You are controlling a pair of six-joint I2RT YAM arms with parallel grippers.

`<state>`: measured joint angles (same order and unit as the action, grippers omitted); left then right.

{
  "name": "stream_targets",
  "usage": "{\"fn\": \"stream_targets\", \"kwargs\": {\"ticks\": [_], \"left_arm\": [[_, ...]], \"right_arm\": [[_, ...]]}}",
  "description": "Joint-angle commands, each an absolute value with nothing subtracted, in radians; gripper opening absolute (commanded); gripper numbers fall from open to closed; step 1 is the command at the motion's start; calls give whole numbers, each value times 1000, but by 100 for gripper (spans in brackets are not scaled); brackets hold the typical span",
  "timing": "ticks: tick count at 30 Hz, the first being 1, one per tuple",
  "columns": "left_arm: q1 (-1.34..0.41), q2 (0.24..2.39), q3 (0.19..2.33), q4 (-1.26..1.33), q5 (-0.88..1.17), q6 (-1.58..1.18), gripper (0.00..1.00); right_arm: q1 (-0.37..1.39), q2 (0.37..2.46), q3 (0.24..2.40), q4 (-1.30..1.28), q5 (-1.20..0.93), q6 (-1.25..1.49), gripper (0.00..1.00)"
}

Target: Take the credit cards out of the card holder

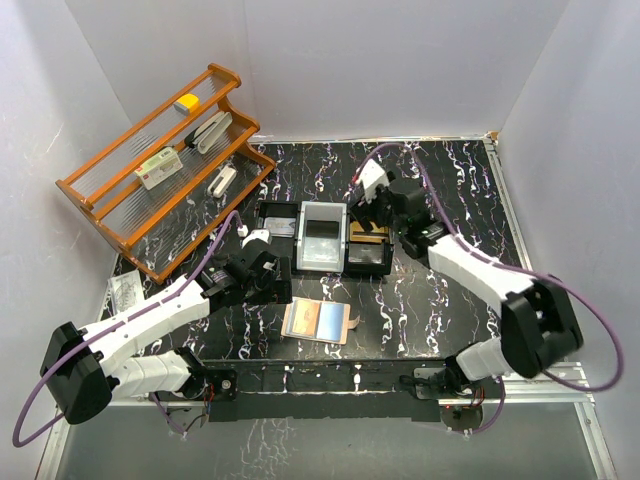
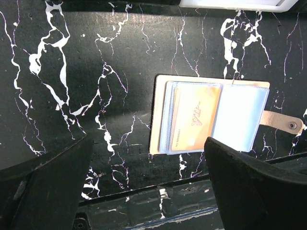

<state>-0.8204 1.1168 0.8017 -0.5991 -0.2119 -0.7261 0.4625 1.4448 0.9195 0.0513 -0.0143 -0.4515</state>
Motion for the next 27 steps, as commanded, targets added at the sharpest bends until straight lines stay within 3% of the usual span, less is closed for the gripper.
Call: {"fn": "stream_targets", "kwargs": {"ticks": [1, 4, 13, 21, 27], "left_arm": [[-817, 1107, 806, -603, -213, -739, 99], [-816, 1097, 806, -603, -236, -753, 99], [-816, 1063, 818, -662, -358, -829, 99], [-806, 1068, 799, -694, -389, -894, 99], [-662, 1043, 736, -670, -254, -908, 99]], "right_arm": [[459, 1282, 922, 125, 30, 18, 76], [459, 1201, 897, 42, 73, 314, 97], [463, 1061, 673, 107, -210, 785, 98], [817, 1084, 606, -97, 179, 977, 82], [1034, 1259, 712, -253, 370, 1075, 75]]}}
